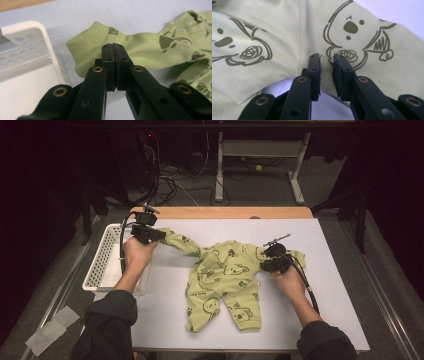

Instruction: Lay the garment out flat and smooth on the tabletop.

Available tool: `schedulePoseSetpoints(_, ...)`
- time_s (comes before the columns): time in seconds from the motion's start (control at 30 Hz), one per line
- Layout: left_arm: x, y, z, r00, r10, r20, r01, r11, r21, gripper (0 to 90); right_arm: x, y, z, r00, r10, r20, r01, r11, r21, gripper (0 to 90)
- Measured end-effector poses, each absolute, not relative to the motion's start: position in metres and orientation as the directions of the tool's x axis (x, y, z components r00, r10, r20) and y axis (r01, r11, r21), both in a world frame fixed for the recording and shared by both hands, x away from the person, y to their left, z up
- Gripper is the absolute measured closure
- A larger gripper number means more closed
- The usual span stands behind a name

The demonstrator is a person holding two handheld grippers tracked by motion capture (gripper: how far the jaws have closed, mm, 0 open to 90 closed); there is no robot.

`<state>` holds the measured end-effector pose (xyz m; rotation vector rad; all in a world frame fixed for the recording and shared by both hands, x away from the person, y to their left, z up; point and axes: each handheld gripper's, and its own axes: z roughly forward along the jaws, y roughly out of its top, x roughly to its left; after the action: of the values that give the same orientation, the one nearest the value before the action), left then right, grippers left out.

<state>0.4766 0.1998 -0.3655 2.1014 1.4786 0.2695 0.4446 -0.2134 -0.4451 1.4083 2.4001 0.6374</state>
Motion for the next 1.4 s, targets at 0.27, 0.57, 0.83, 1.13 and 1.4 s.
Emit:
schedulePoseSetpoints(0.27,0.48,0.201,-0.386,0.357,0.925,-0.132,0.84,-0.256,0.478,83.4,0.444,-0.214,-0.445,-0.483,0.875,-0.021,0.747,0.425,0.511,77.0)
schedulePoseSetpoints(0.57,0.478,0.187,-0.38,0.407,0.902,-0.141,0.822,-0.295,0.487,69.1,0.445,-0.213,-0.445,-0.483,0.875,-0.024,0.749,0.428,0.506,77.0)
schedulePoseSetpoints(0.83,0.488,0.147,-0.385,0.459,0.872,-0.17,0.82,-0.343,0.458,61.0,0.445,-0.213,-0.445,-0.484,0.875,-0.021,0.75,0.427,0.505,77.0)
schedulePoseSetpoints(1.13,0.504,0.114,-0.396,0.475,0.854,-0.213,0.83,-0.354,0.431,54.1,0.445,-0.214,-0.445,-0.483,0.875,-0.019,0.748,0.424,0.51,77.0)
schedulePoseSetpoints(1.4,0.51,0.097,-0.404,0.498,0.84,-0.214,0.833,-0.395,0.386,53.2,0.444,-0.215,-0.446,-0.484,0.875,-0.014,0.747,0.422,0.513,77.0)
